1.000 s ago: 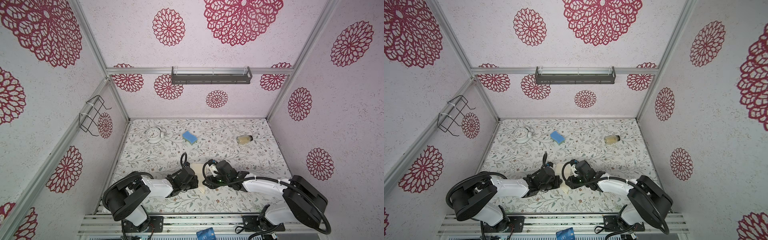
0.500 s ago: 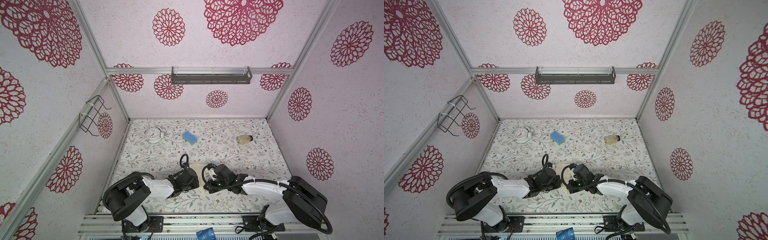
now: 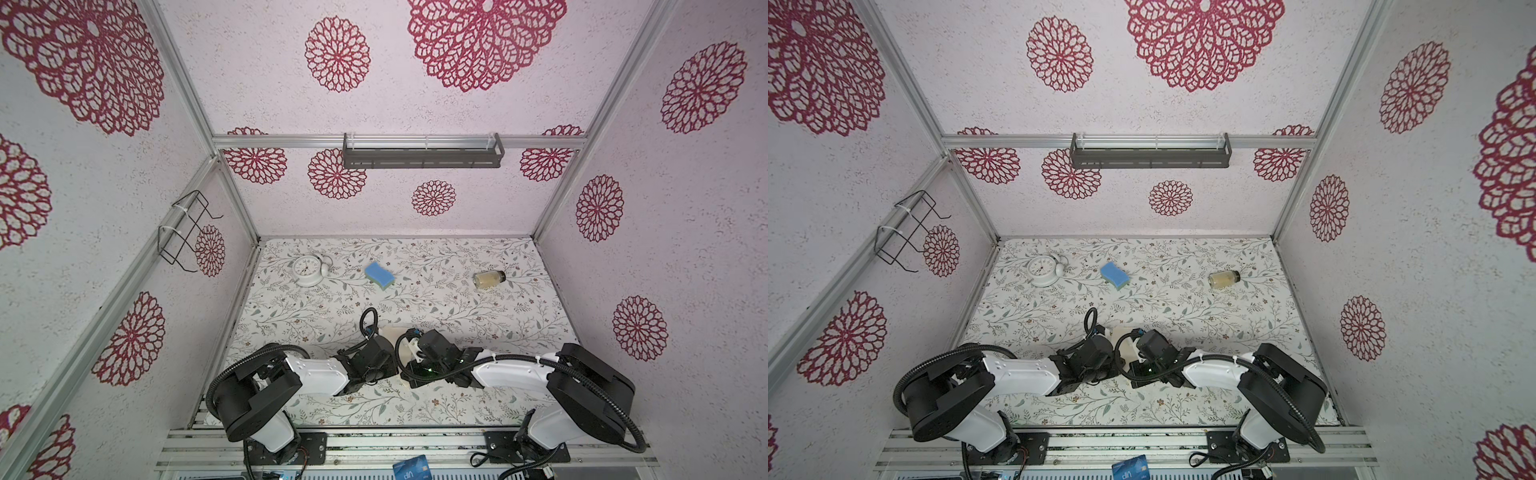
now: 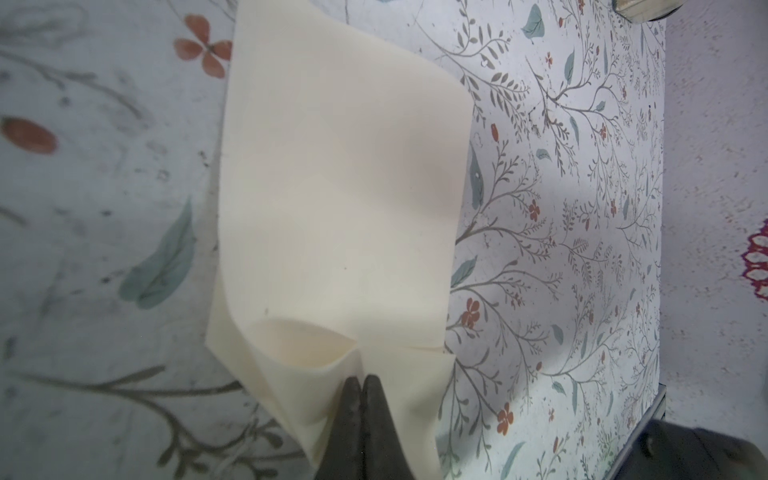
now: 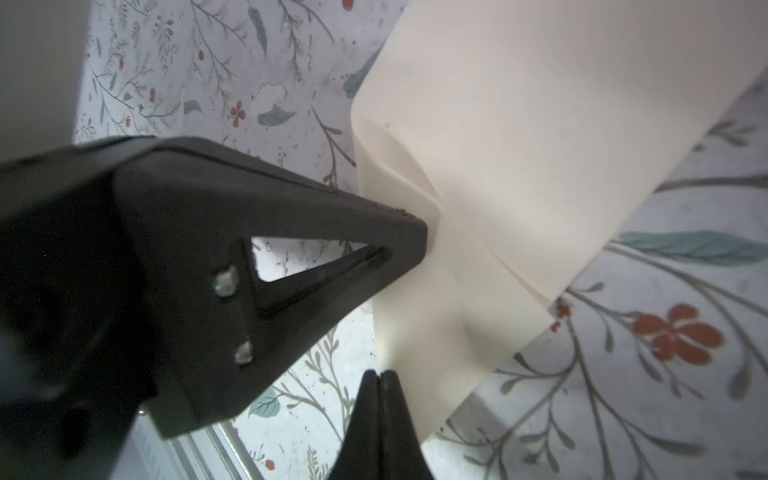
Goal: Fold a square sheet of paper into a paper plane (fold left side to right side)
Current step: 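Press the folded strip flat between both grippers at the center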
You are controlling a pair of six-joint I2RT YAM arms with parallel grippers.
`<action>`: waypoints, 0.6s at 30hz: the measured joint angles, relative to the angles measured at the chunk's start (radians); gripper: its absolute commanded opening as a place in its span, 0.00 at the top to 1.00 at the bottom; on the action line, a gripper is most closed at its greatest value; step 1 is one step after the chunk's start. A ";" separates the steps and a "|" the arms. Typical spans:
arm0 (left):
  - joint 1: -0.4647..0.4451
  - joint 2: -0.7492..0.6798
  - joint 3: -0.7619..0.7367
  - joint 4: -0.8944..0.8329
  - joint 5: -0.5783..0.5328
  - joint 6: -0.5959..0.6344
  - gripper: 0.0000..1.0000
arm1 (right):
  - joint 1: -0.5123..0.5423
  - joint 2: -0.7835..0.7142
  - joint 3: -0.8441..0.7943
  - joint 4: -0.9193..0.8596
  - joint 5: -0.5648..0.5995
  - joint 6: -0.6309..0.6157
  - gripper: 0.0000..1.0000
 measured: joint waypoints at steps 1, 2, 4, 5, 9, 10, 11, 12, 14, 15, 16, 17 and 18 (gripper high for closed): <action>0.000 0.000 0.000 -0.002 0.000 0.000 1.00 | 0.000 0.008 0.000 0.000 0.004 0.000 1.00; 0.000 0.000 0.001 -0.003 0.000 0.000 1.00 | 0.000 0.013 0.000 0.000 0.005 0.000 1.00; -0.001 0.000 0.002 -0.005 -0.001 0.000 1.00 | 0.000 0.027 0.000 0.000 0.009 0.000 1.00; -0.001 0.000 0.002 -0.006 -0.002 -0.001 1.00 | 0.000 0.031 0.000 0.001 0.011 0.000 1.00; -0.002 0.000 0.006 -0.014 -0.006 0.000 1.00 | 0.000 0.032 -0.002 0.006 0.016 0.000 1.00; -0.002 0.000 0.009 -0.021 -0.006 0.002 1.00 | 0.000 0.032 -0.003 0.009 0.016 0.000 1.00; -0.002 -0.001 0.013 -0.031 -0.007 0.005 1.00 | 0.000 0.032 -0.003 0.010 0.016 0.000 1.00; 0.000 -0.003 0.019 -0.045 -0.008 0.011 1.00 | 0.000 0.033 -0.003 0.013 0.016 -0.001 1.00; 0.008 -0.009 0.026 -0.072 -0.008 0.026 1.00 | 0.000 0.035 -0.005 0.019 0.016 -0.004 1.00; 0.012 -0.012 0.027 -0.081 -0.008 0.032 1.00 | 0.000 0.035 -0.006 0.019 0.017 -0.006 1.00; 0.018 -0.015 0.027 -0.090 -0.006 0.041 1.00 | 0.000 0.035 -0.006 0.020 0.018 -0.008 1.00; 0.026 -0.017 0.028 -0.097 -0.005 0.048 1.00 | 0.000 0.036 -0.006 0.021 0.019 -0.010 1.00; 0.033 -0.019 0.028 -0.101 -0.002 0.056 1.00 | -0.001 0.037 -0.006 0.022 0.019 -0.011 1.00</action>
